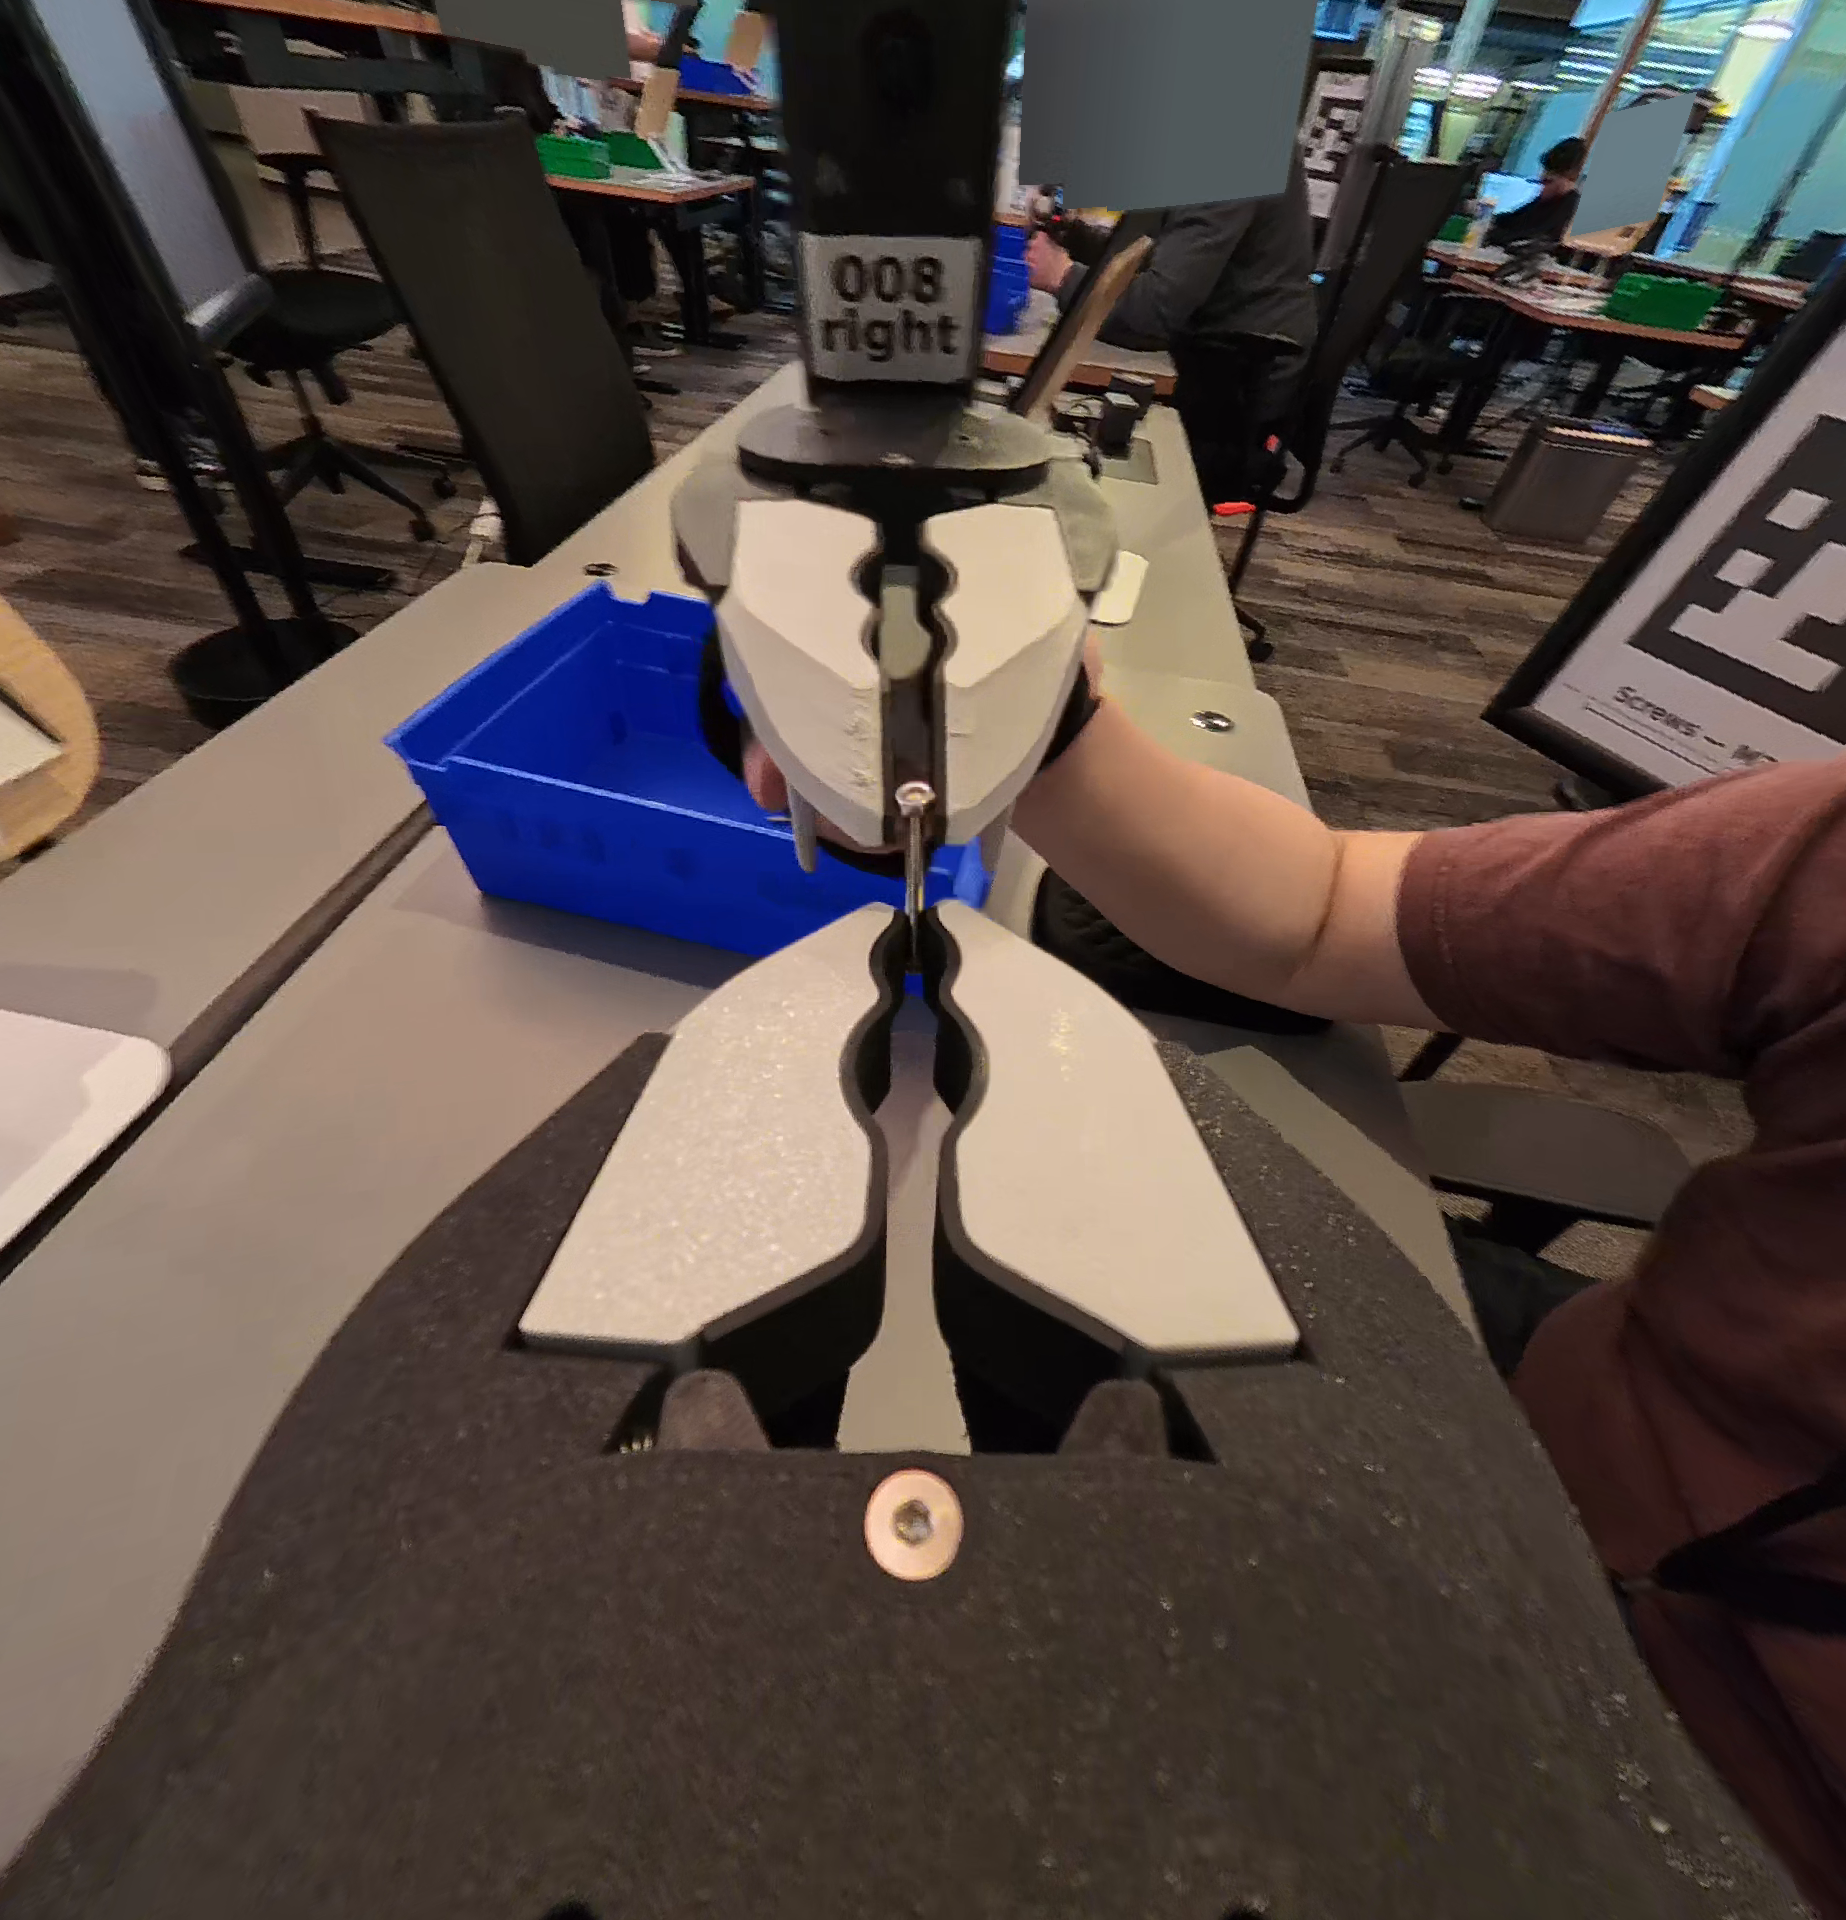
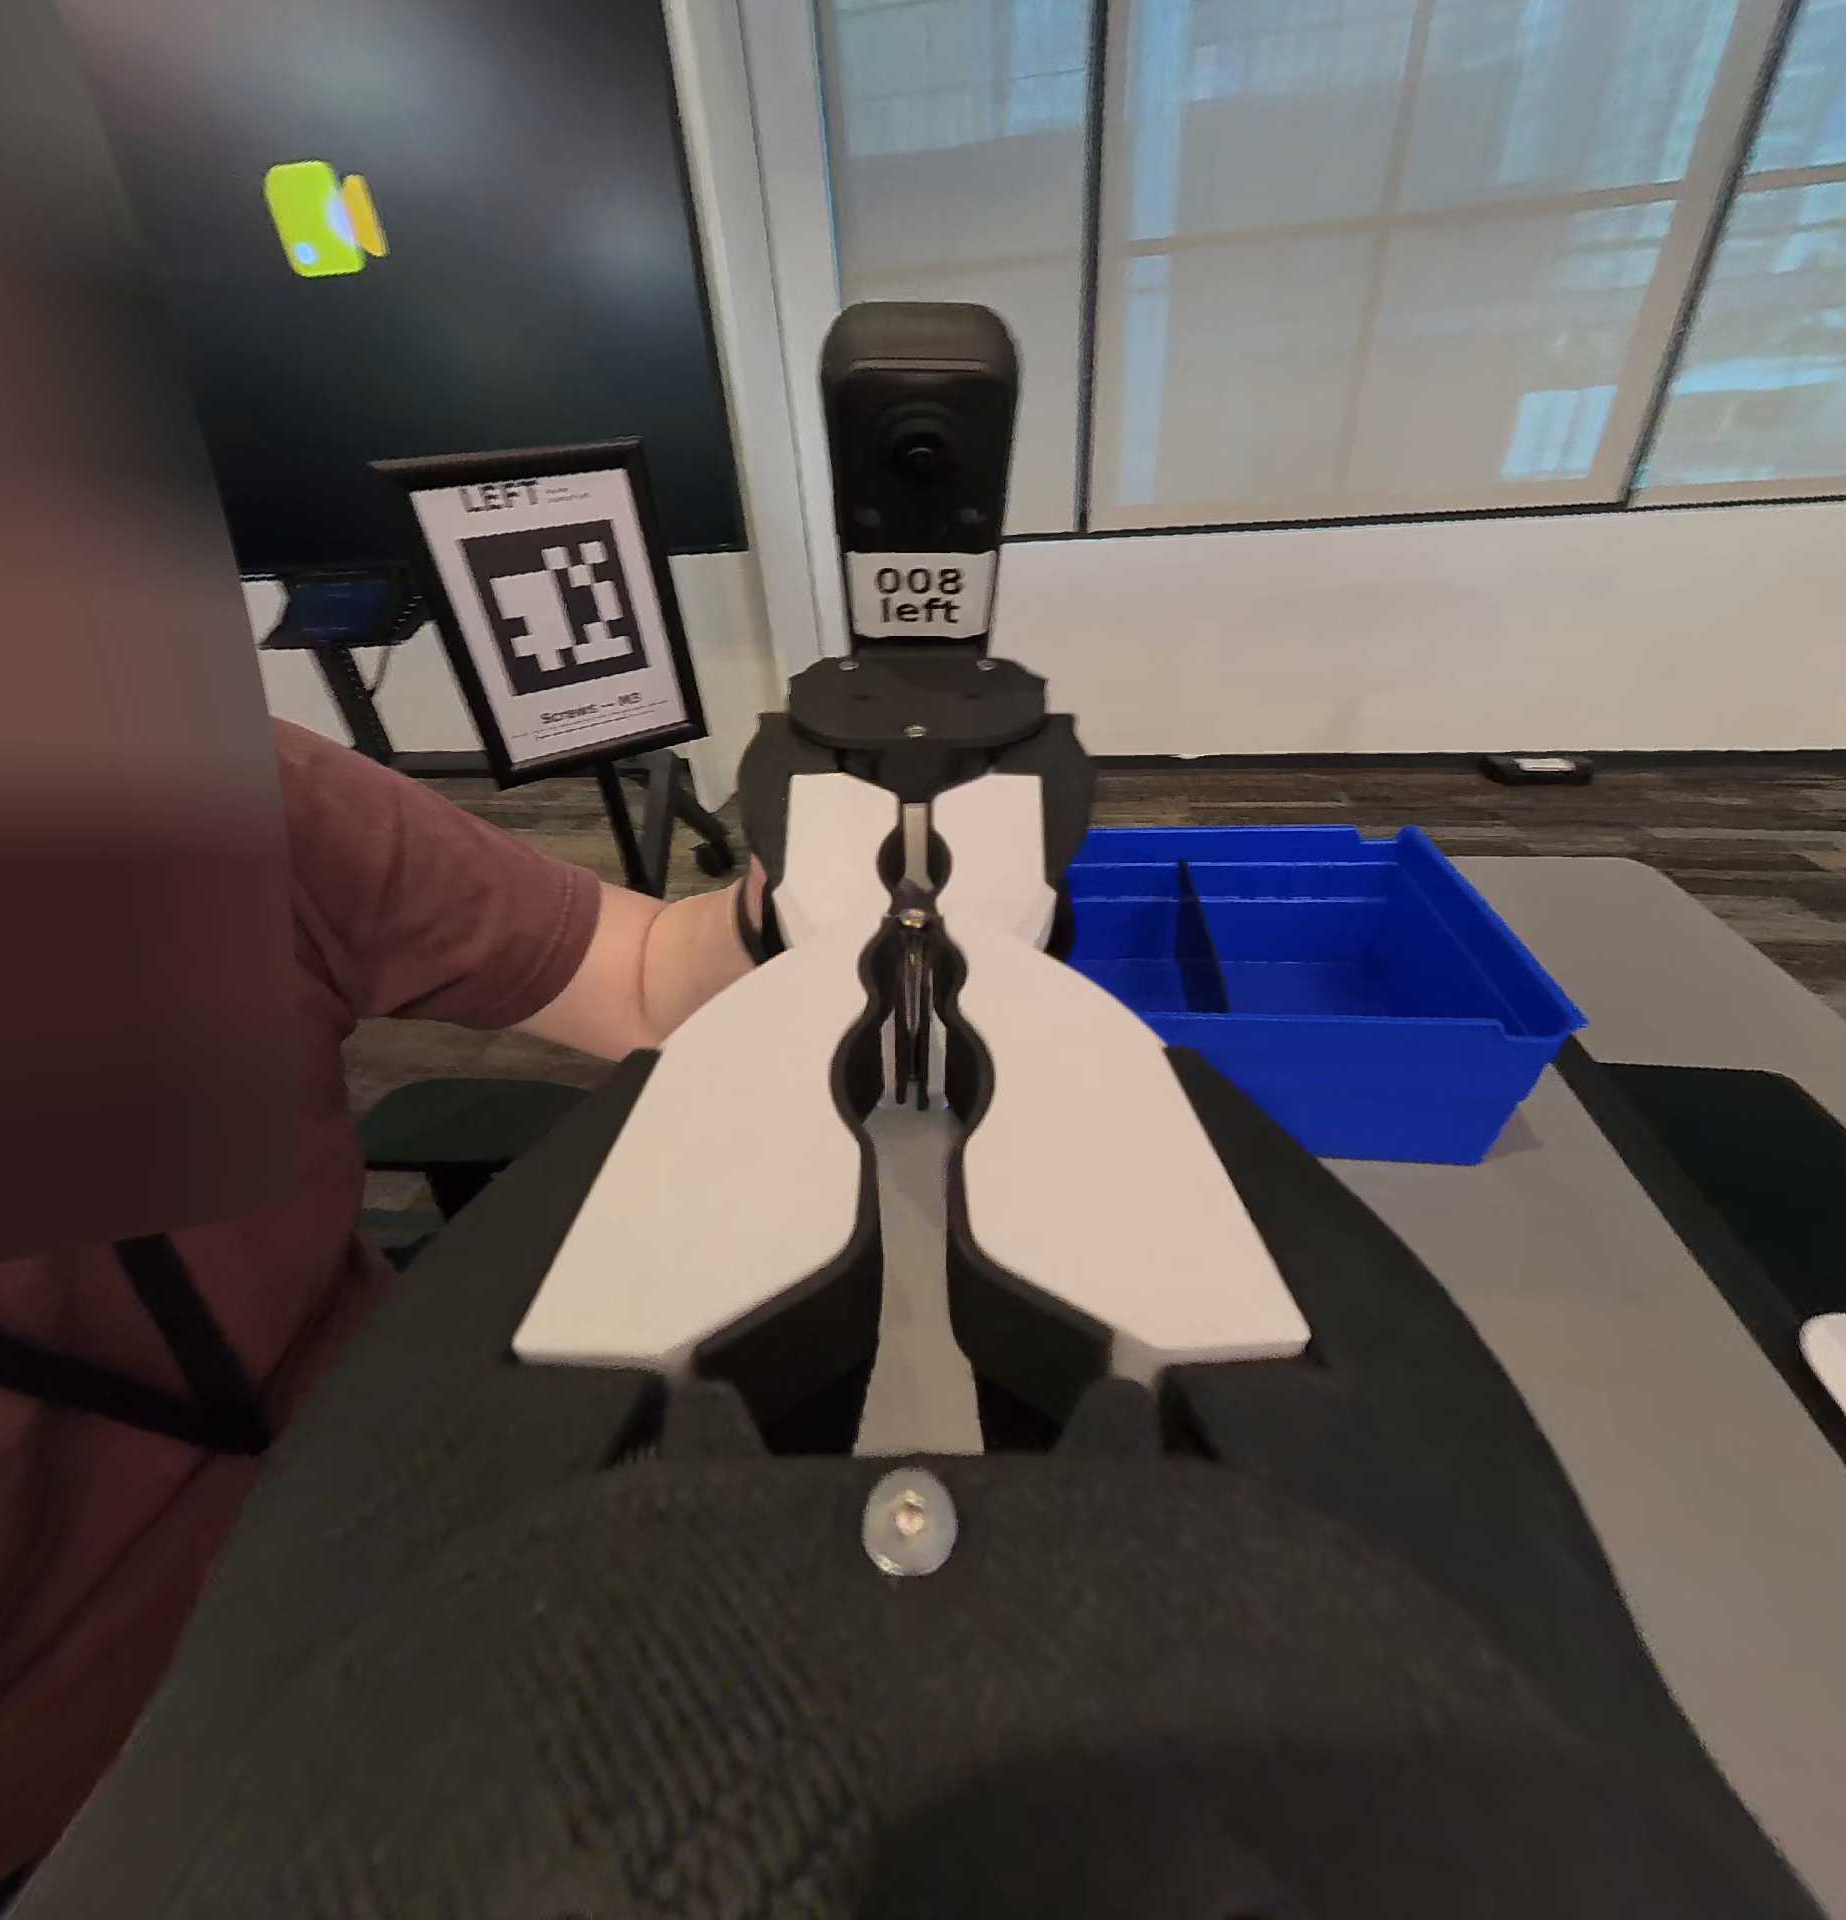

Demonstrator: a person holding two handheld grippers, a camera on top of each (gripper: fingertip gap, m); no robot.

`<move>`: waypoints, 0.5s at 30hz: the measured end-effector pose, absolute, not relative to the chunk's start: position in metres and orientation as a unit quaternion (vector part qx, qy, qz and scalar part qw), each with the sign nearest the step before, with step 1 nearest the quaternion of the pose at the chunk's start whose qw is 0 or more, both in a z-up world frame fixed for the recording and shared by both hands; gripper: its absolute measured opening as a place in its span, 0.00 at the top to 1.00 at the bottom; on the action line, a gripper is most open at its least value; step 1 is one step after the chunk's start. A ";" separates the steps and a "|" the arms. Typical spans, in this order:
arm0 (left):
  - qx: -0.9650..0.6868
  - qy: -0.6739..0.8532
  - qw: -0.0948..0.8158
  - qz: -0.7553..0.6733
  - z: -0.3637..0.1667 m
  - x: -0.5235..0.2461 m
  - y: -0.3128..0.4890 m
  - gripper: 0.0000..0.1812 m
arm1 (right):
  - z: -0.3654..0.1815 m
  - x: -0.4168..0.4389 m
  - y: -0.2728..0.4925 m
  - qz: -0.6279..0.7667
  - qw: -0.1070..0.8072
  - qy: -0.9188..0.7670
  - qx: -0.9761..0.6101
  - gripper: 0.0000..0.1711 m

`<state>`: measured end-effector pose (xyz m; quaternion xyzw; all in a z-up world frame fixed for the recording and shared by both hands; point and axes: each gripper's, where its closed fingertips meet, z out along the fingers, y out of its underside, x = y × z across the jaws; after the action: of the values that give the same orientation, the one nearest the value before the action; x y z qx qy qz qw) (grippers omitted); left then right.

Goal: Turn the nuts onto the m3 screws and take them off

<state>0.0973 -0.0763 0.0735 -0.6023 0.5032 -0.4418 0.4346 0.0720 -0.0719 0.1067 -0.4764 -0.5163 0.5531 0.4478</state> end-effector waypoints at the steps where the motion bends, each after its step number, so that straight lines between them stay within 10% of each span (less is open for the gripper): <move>1: -0.596 0.513 0.420 -0.453 0.073 0.099 -0.083 0.99 | 0.106 0.073 -0.077 0.562 0.433 -0.526 -0.469 0.97; 15: -0.603 0.522 0.381 -0.468 0.066 0.101 -0.090 0.99 | 0.099 0.078 -0.085 0.567 0.388 -0.546 -0.480 0.97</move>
<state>0.1013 -0.0901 0.0657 -0.6030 0.5216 -0.4680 0.3812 0.0777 -0.0851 0.0986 -0.4803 -0.5455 0.5667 0.3880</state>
